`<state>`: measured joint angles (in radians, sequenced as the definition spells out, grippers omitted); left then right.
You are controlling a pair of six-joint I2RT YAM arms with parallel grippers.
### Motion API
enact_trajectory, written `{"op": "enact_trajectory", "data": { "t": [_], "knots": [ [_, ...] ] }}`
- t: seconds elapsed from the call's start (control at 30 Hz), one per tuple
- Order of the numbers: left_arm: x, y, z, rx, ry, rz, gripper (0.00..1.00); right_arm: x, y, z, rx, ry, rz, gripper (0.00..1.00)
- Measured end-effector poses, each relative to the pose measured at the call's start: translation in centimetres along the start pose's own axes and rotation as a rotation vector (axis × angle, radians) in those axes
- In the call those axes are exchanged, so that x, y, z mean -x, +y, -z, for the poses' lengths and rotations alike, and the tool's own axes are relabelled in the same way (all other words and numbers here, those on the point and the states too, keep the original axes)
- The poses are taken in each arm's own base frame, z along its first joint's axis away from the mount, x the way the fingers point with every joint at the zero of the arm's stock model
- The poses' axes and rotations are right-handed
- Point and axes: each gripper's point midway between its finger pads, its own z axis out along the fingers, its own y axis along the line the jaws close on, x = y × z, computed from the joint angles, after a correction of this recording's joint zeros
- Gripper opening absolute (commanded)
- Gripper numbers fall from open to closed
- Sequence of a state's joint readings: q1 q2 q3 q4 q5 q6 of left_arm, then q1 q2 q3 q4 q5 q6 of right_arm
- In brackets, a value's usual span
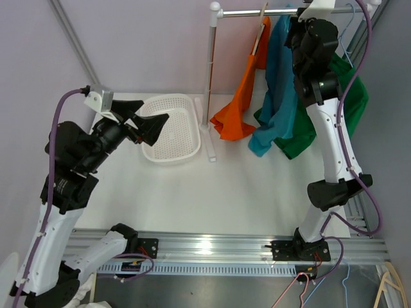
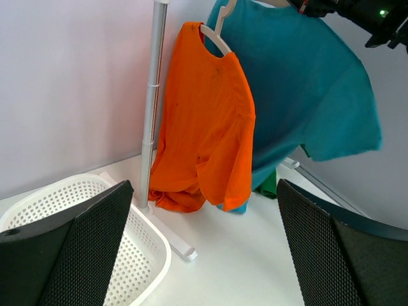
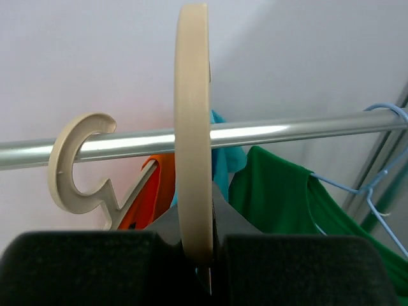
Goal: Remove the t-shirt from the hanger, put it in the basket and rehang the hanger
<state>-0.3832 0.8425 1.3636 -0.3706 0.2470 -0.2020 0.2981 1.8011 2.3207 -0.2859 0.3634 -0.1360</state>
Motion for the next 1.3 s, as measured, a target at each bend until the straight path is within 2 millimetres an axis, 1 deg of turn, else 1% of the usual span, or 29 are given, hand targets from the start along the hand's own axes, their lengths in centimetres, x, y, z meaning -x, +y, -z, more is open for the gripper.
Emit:
{"op": "enact_trajectory", "data": {
  "t": [0.07, 0.13, 0.17, 0.23, 0.3, 0.4, 0.5, 0.6, 0.67, 0.73, 0.9, 1.0, 1.07, 1.13, 1.2, 1.3],
  "knots": [
    [0.1, -0.6, -0.6, -0.006, 0.011, -0.013, 1.00, 0.2, -0.4, 0.8, -0.026, 0.014, -0.006, 0.00],
    [0.2, -1.2, -1.2, -0.006, 0.016, -0.028, 0.99, 0.0, -1.3, 1.2, -0.093, 0.023, -0.033, 0.00],
    [0.0, -1.8, -1.4, -0.016, 0.021, -0.035, 0.99, -0.4, -1.9, 1.7, -0.137, 0.037, -0.050, 0.00],
    [-0.6, -3.0, -2.0, -0.025, 0.038, -0.060, 0.99, -2.0, -3.3, 2.9, -0.261, 0.085, -0.079, 0.00],
    [-1.8, -5.3, -2.6, -0.064, 0.065, -0.093, 1.00, -3.6, -4.1, 4.6, -0.392, 0.131, -0.110, 0.00],
    [-3.5, -9.8, -3.1, -0.156, 0.097, -0.152, 1.00, -5.7, -3.8, 7.0, -0.499, 0.182, -0.135, 0.00],
    [-5.7, -13.6, -3.6, -0.224, 0.119, -0.206, 0.99, -7.2, -2.9, 9.1, -0.522, 0.224, -0.156, 0.00],
    [-8.4, -16.1, -3.4, -0.282, 0.156, -0.241, 0.99, -7.6, -2.9, 10.8, -0.534, 0.240, -0.177, 0.00],
    [-9.3, -16.9, -3.7, -0.293, 0.168, -0.255, 0.99, -7.2, -2.9, 11.7, -0.533, 0.236, -0.197, 0.00],
    [-9.8, -17.1, -4.2, -0.285, 0.172, -0.259, 0.99, -6.3, -3.1, 12.5, -0.531, 0.221, -0.223, 0.00],
    [-11.0, -18.0, -5.7, -0.279, 0.175, -0.270, 1.00, -4.1, -2.7, 14.4, -0.487, 0.191, -0.269, 0.00],
    [-12.4, -18.7, -6.7, -0.282, 0.202, -0.286, 1.00, -3.3, -2.4, 15.0, -0.471, 0.178, -0.289, 0.00],
    [-13.6, -19.4, -7.4, -0.292, 0.224, -0.297, 1.00, -3.2, -2.2, 15.1, -0.466, 0.176, -0.291, 0.00],
    [-14.4, -19.8, -7.7, -0.302, 0.241, -0.305, 1.00, -3.4, -2.1, 15.1, -0.465, 0.178, -0.283, 0.00],
    [-14.4, -19.9, -7.7, -0.307, 0.240, -0.301, 1.00, -3.6, -2.0, 15.1, -0.467, 0.181, -0.271, 0.00],
    [-13.5, -19.1, -7.0, -0.289, 0.214, -0.288, 1.00, -3.7, -2.1, 14.9, -0.477, 0.175, -0.251, 0.00]
  ]
}}
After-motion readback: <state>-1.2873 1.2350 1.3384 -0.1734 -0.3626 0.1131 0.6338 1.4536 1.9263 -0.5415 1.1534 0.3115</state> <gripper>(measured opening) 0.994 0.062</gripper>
